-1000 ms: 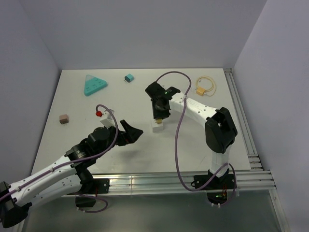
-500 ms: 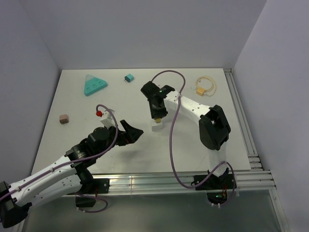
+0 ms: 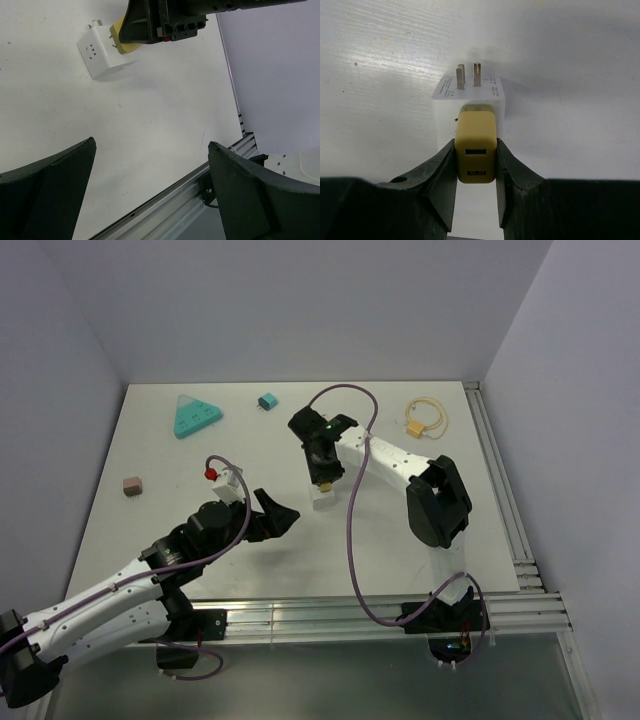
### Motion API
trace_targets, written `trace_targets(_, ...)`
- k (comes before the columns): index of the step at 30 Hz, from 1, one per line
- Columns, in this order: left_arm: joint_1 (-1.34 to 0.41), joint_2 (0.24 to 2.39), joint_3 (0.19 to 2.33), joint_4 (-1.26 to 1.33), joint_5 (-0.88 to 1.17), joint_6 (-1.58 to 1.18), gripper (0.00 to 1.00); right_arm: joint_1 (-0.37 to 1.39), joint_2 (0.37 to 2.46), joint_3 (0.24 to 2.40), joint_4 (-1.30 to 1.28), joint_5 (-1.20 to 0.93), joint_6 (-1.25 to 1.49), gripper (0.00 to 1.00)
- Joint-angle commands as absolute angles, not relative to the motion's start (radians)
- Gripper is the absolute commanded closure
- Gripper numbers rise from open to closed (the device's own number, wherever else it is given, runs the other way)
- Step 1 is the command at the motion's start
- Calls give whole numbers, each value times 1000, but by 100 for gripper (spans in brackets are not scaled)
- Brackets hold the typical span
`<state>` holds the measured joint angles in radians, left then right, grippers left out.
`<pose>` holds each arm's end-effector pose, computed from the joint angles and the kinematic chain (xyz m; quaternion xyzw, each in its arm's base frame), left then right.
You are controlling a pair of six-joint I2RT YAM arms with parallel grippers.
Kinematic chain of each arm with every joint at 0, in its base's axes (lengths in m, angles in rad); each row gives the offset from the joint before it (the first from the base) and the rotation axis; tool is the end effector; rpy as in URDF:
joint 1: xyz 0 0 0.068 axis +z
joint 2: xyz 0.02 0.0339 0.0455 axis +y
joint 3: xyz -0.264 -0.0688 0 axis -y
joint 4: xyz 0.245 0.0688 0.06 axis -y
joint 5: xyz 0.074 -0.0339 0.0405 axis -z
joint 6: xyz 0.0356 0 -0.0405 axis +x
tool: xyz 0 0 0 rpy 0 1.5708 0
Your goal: Insert the plug
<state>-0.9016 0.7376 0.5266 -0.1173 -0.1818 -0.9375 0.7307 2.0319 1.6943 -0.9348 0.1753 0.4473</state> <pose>0.1167 -0.1371 0.2633 -0.0674 0.8087 -0.4163 0.4101 0.3173 0.2761 0.2212 -0.1262 0.9771 0.0103 0.1712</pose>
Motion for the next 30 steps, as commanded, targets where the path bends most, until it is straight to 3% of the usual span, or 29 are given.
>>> trace_targets(1,-899,749,546,-97,-175,-905,1,747,2172,1565,-904,109,469,100)
trace_targets(7,-899,758,545,-84,-166,-910,1,747,2051,1617,-864,136,471,100)
trace_targets(10,-899,759,545,-83,-163,-917,1,746,2042,1660,-879,146,465,83)
trace_targets(11,-899,759,546,-83,-163,-919,1,746,2042,1669,-882,150,462,68)
trace_targets(14,-899,755,543,-84,-172,-928,1,746,2028,1686,-896,178,453,40)
trace_targets(18,-899,755,551,-84,-169,-933,1,746,1968,1663,-877,205,453,18)
trace_targets(23,-899,765,578,-110,-166,-937,1,746,1835,1574,-793,222,465,13)
trace_targets(30,-899,721,578,-126,-166,-949,0,764,1661,1196,-473,230,494,11)
